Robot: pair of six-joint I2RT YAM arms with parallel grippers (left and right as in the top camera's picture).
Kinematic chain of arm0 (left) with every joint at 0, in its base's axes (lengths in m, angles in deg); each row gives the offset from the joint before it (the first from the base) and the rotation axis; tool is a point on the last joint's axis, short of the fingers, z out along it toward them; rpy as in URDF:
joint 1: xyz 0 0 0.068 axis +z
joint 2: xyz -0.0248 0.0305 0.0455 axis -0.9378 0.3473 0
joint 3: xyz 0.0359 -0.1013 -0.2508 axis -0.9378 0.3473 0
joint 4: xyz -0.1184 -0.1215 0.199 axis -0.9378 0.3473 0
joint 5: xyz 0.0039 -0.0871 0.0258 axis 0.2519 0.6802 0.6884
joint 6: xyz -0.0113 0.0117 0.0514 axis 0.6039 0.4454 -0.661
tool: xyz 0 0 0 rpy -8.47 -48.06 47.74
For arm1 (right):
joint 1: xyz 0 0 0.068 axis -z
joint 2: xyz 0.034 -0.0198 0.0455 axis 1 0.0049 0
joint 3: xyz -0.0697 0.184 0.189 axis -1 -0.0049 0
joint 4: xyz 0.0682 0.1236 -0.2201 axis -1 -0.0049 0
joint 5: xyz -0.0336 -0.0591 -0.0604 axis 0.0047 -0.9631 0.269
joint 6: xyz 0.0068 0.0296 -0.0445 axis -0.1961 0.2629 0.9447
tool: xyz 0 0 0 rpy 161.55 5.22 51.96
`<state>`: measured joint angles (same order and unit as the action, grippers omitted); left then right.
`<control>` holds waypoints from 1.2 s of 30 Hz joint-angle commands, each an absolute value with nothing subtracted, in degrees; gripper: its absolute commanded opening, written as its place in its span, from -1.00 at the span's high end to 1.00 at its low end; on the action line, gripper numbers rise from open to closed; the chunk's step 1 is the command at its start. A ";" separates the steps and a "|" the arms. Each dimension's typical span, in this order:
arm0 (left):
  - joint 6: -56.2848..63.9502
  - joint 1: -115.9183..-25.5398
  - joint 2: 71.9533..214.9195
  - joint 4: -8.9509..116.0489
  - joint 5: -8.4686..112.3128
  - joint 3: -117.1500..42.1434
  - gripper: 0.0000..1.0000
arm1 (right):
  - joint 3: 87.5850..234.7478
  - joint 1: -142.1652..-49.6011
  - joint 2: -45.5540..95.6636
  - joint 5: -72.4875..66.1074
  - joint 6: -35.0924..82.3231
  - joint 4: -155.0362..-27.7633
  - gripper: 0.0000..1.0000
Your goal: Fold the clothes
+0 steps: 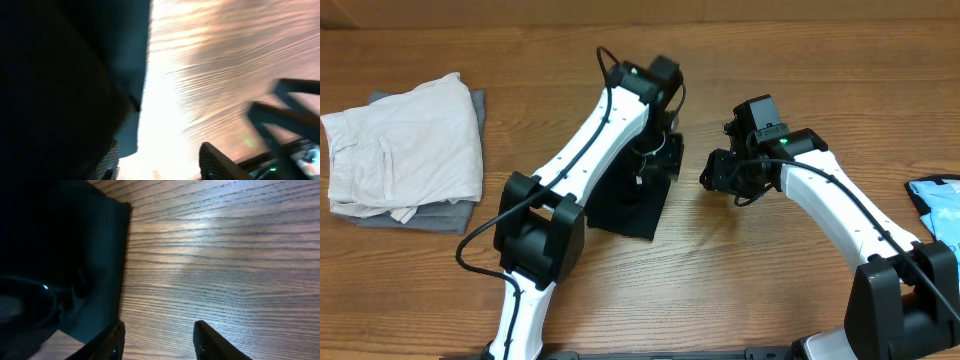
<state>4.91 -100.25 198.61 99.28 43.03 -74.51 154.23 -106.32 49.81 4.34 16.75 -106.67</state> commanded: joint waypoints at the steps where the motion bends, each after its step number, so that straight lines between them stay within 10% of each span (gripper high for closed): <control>1: 3.56 -100.68 198.42 99.48 44.73 -78.14 -0.13 | 154.05 -106.36 50.09 3.75 16.97 -106.51 0.03; 5: 2.51 -100.14 198.37 100.12 44.75 -78.97 0.20 | 154.05 -106.36 50.09 3.82 16.97 -106.38 0.02; 17: -3.61 -87.94 198.29 116.16 34.24 -101.28 -0.08 | 154.05 -108.51 50.07 25.50 25.36 -87.54 0.10; 24: -8.70 -84.90 198.22 116.07 36.14 -96.89 -0.12 | 154.05 -114.06 51.77 11.81 25.34 -79.76 -0.14; 32: -9.07 -84.93 198.22 114.28 36.19 -94.48 -0.14 | 154.05 -115.26 56.54 7.77 25.32 -79.35 -0.06; 36: -9.07 -84.93 198.22 113.80 36.34 -94.48 -0.16 | 154.05 -115.26 57.94 6.81 25.30 -75.89 0.35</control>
